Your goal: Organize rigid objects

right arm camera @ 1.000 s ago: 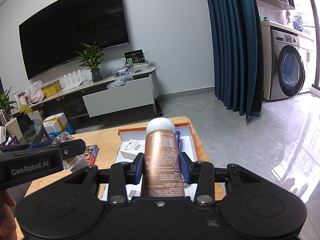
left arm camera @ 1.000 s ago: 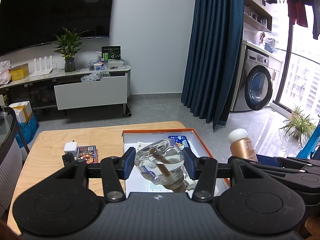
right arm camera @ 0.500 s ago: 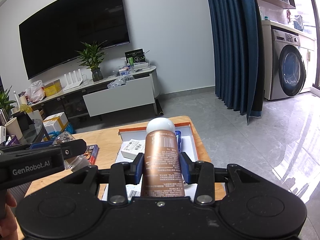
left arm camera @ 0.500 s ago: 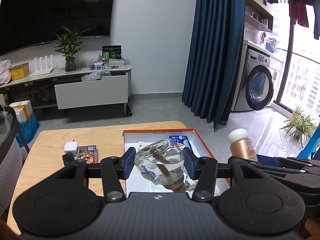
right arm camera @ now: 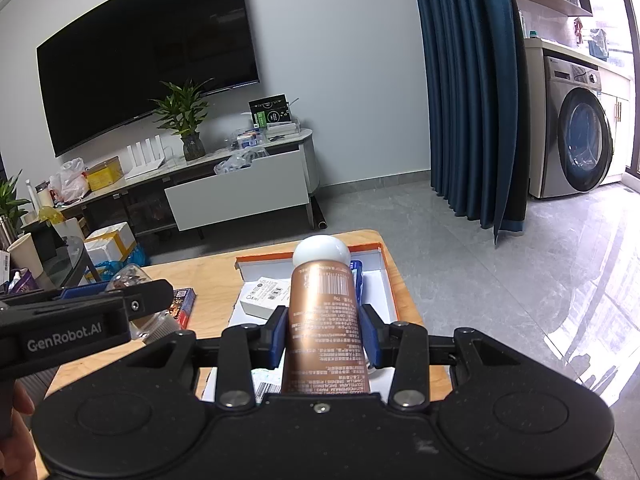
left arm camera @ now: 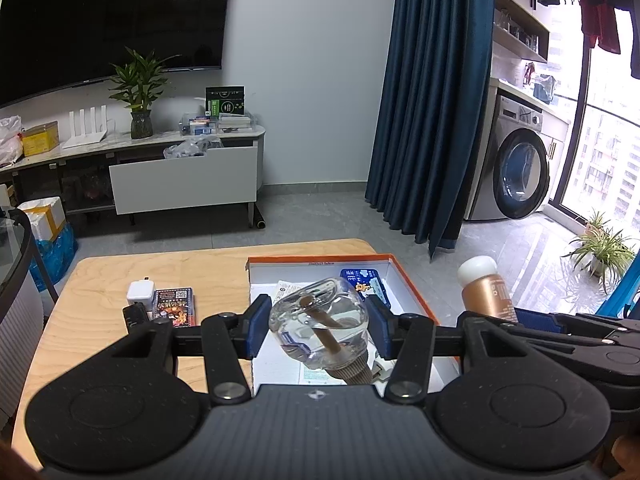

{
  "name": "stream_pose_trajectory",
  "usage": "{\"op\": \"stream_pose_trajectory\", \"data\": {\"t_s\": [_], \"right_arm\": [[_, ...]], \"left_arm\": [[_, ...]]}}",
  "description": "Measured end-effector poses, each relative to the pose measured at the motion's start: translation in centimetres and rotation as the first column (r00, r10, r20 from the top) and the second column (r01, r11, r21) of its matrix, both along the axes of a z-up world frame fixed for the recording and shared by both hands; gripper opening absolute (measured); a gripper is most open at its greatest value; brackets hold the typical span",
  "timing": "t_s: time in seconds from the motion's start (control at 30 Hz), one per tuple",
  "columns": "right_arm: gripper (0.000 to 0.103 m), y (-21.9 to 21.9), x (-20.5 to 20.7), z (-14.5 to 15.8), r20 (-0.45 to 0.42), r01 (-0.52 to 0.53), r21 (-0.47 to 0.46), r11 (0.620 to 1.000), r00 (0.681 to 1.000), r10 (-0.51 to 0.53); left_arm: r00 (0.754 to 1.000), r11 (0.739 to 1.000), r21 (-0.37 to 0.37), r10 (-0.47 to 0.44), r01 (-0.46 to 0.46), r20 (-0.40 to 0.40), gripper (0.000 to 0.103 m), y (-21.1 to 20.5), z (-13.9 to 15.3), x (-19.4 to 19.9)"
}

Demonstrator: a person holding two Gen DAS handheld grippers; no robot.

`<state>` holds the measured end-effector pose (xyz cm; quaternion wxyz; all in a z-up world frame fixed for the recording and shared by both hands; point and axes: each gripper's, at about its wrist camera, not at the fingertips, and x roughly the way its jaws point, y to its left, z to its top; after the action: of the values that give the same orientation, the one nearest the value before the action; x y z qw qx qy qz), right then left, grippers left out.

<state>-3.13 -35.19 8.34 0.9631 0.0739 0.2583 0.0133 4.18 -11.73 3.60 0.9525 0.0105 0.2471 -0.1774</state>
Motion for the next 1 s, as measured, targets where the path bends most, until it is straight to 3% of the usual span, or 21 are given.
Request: {"op": "stream_pose_trajectory", "data": {"t_s": [0.33,1.0], "right_arm": [[0.047,-0.1,1.0,-0.3,-0.008,0.003,-0.003,1.0,1.0,-0.003],[0.047,-0.6,7.0,-0.6,-0.037,0.001,-0.02,1.0,0.999,-0.002]], "left_arm": [[1.0,1.0,0.0,-0.002,0.002,-0.009,0.052,0.0,0.0,0.4],[0.998,1.0,-0.001,-0.007,0.007,-0.063,0.052,-1.5,-0.8,4.3]]}}
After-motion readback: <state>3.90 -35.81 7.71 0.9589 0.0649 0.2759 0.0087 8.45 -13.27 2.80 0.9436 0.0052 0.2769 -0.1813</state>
